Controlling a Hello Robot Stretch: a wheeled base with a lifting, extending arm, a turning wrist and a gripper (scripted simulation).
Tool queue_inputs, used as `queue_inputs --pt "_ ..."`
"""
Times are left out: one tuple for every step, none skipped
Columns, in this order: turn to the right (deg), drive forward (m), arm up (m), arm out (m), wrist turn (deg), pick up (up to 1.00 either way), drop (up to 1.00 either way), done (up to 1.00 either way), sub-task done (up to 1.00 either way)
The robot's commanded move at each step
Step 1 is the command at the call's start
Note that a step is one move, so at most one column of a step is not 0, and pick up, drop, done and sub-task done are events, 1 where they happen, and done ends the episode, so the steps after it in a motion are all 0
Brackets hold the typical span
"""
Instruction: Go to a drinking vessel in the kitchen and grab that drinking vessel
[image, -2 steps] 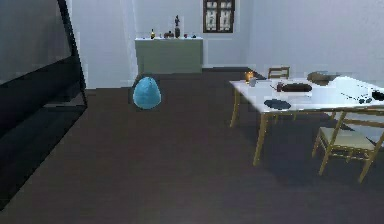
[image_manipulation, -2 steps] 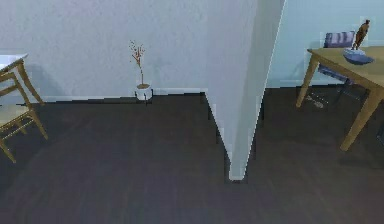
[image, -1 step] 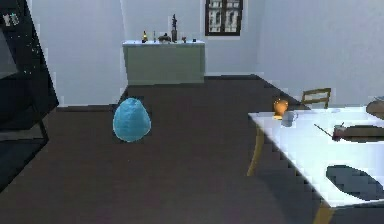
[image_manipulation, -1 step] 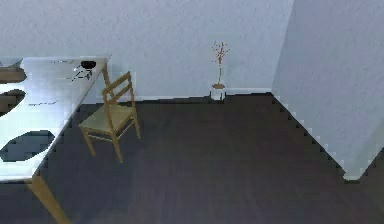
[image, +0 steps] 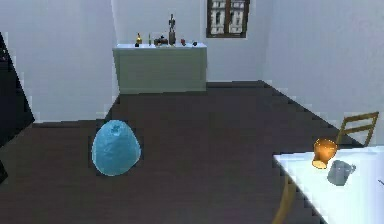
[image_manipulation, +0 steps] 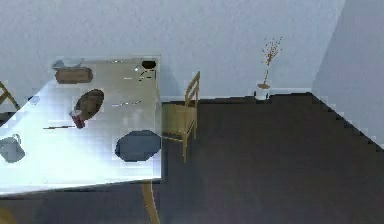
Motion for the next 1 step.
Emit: queue_inputs --pt "-42.0 0.00 0.00 0.00 0.0 0.00 0.00 0.00 0.00"
